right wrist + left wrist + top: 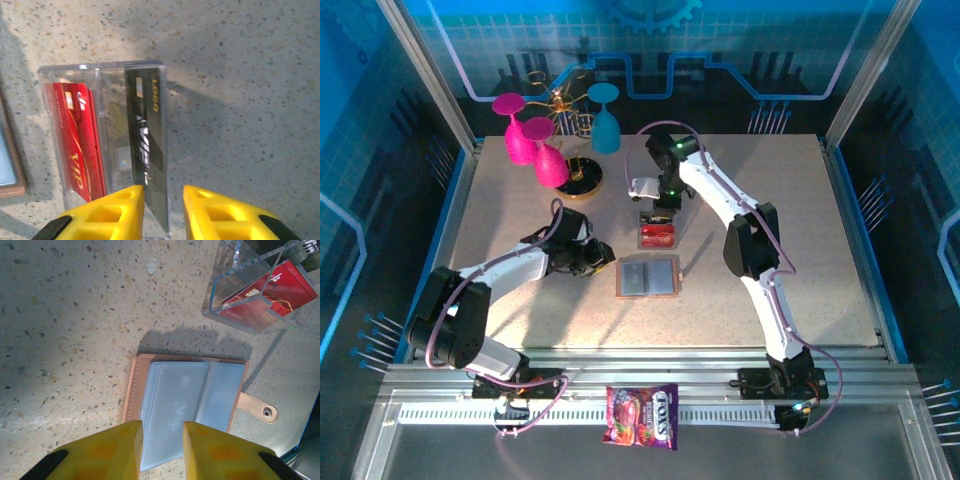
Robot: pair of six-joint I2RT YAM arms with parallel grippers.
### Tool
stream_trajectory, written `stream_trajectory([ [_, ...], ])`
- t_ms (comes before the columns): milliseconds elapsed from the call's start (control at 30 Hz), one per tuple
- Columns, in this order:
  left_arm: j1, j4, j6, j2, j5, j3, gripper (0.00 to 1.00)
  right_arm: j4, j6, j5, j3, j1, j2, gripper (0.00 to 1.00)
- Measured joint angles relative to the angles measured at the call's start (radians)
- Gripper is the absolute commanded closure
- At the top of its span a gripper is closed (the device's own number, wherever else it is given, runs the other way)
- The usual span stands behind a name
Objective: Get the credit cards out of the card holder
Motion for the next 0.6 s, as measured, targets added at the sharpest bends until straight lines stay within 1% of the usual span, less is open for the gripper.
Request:
stream_trajectory([
  [200,0.0,0.004,0.0,0.0,0.004,0.0,0.7,0.054,0.037,0.014,-0.084,0.0,-0.108,0.69],
  [333,0.0,0.022,0.0,0.011,0.019,0.0,0.75,0.103,0.102,0.002,-0.171,0.0,-0.202,0.68],
  [467,0.0,0.032,-0.001,0.045,0.041,0.0,0.8,0.181,0.208,-0.029,-0.3,0.0,-0.299,0.68],
  [600,-0.002,0.046,-0.001,0.077,0.054,0.0,0.83,0.29,0.367,-0.071,-0.474,0.005,-0.403,0.68],
])
